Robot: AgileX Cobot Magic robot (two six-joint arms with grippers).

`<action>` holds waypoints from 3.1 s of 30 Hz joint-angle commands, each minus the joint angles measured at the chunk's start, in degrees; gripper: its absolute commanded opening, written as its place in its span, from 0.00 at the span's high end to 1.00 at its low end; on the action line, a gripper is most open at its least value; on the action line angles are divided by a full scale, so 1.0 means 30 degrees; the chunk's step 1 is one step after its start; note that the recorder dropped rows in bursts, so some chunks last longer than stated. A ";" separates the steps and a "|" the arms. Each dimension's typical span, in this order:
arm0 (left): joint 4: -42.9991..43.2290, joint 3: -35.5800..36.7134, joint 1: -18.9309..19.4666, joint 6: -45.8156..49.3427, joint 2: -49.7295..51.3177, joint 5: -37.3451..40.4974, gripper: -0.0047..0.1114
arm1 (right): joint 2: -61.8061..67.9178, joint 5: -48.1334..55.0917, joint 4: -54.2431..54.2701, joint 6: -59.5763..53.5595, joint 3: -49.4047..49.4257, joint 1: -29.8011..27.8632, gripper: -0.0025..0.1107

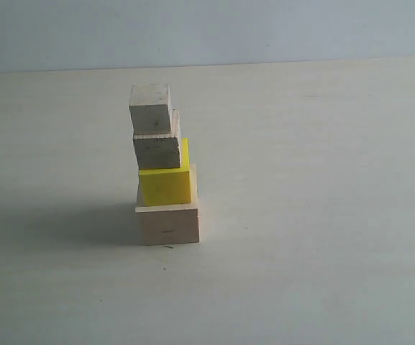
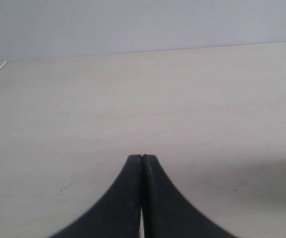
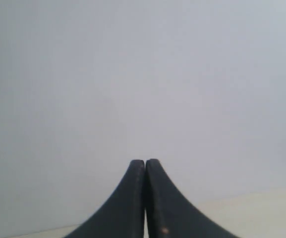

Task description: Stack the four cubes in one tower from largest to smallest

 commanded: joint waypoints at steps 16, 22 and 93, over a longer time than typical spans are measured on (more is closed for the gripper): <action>0.0000 0.0059 0.0054 -0.0156 -0.0118 -0.0064 0.96 | -0.1624 0.1788 0.7658 -0.8058 0.4450 -0.0950 0.98; 0.0000 0.0059 0.0054 -0.0156 -0.0118 -0.0064 0.96 | -0.3179 0.0248 1.4058 -1.7557 0.7347 -0.0987 0.98; 0.0000 0.0059 0.0054 -0.0155 -0.0118 -0.0098 0.96 | -0.5864 0.3145 1.2396 -1.5340 0.9149 -0.3611 0.98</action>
